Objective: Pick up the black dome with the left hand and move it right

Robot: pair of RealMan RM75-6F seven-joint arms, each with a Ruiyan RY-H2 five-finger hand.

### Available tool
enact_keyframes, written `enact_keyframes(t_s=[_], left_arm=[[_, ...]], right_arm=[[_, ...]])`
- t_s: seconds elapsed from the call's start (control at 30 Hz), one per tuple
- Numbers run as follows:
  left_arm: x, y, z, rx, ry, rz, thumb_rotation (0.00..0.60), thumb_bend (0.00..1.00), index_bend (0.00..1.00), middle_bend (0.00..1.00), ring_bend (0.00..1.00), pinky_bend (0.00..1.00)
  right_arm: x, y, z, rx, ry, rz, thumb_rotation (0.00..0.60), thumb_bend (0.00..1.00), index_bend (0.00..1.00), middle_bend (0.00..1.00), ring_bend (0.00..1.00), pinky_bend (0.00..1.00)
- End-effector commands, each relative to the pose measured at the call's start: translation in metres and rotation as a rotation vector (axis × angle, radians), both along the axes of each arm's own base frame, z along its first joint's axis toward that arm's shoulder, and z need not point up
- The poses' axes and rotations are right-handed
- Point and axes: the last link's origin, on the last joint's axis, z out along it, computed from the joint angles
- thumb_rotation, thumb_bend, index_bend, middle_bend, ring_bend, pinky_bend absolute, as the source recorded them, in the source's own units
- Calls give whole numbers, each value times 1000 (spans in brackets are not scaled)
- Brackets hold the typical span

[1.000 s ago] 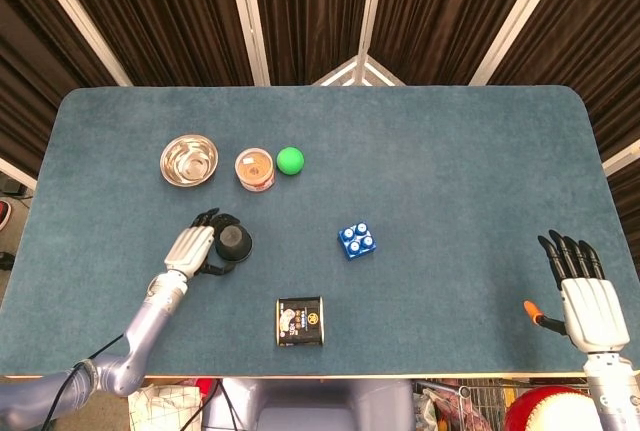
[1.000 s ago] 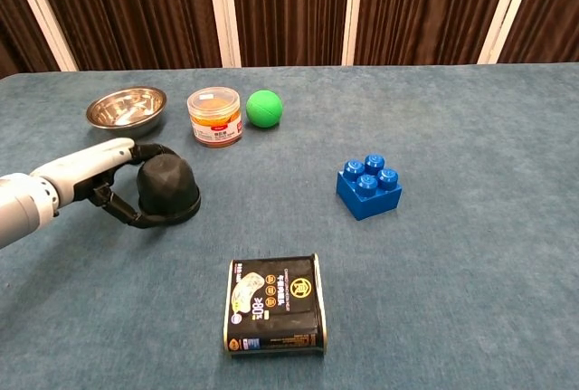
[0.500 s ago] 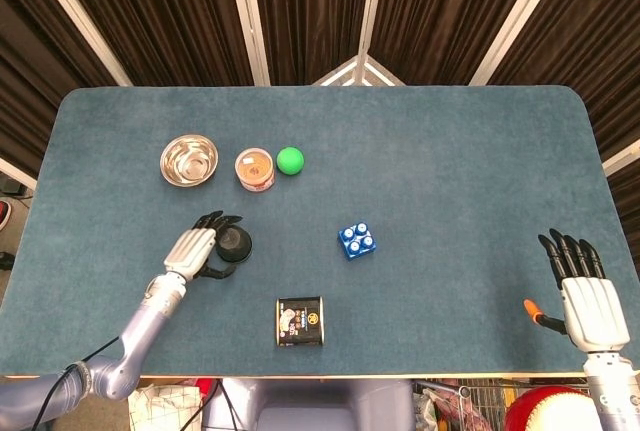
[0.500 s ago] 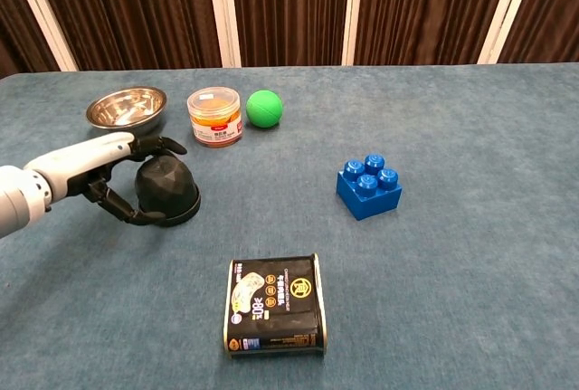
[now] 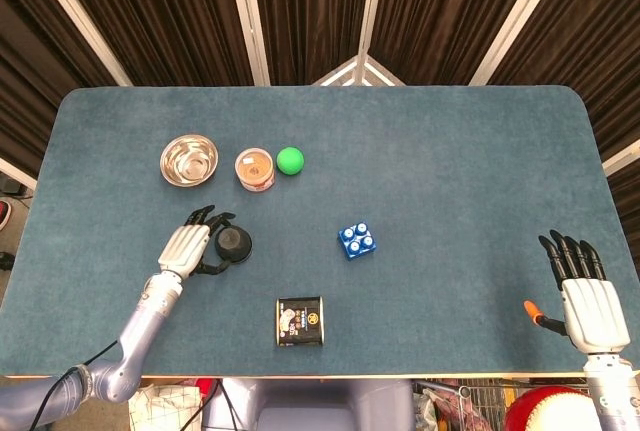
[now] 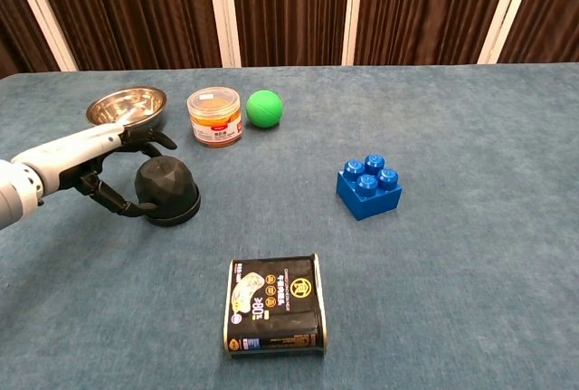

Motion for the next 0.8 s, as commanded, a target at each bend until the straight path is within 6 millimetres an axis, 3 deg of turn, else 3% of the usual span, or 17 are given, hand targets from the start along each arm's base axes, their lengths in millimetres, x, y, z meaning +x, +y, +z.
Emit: enact_keyframes(t_s=[0.03,0.17,0.3,0.67,0.8], left_arm=[[0,0,0,5,3,-1,600,405,221,287,0,0],[5,1,0,25,-22,-8,600,476,299,354,0,0],[9,1,3,38,-29,-27,600,484,356,388,0,0],[35,-4,27,74,-132,-78,600,484,364,396,0,0],[48,-1,23,64,-197,-74,600,484,364,395,0,0]], right_arm=[[0,-1,-1,0,-2,-1,600,232,0,0,2,0],[-1,-1,-1,2,-4,0,600,233,0,0,2,0],[-1,-1,-1,1,-7,2,600,233,0,0,2,0],[1,1,0,0,-14,9,600,233,0,0,2,0],[1,0,0,1,-13,8,600,233,0,0,2,0]])
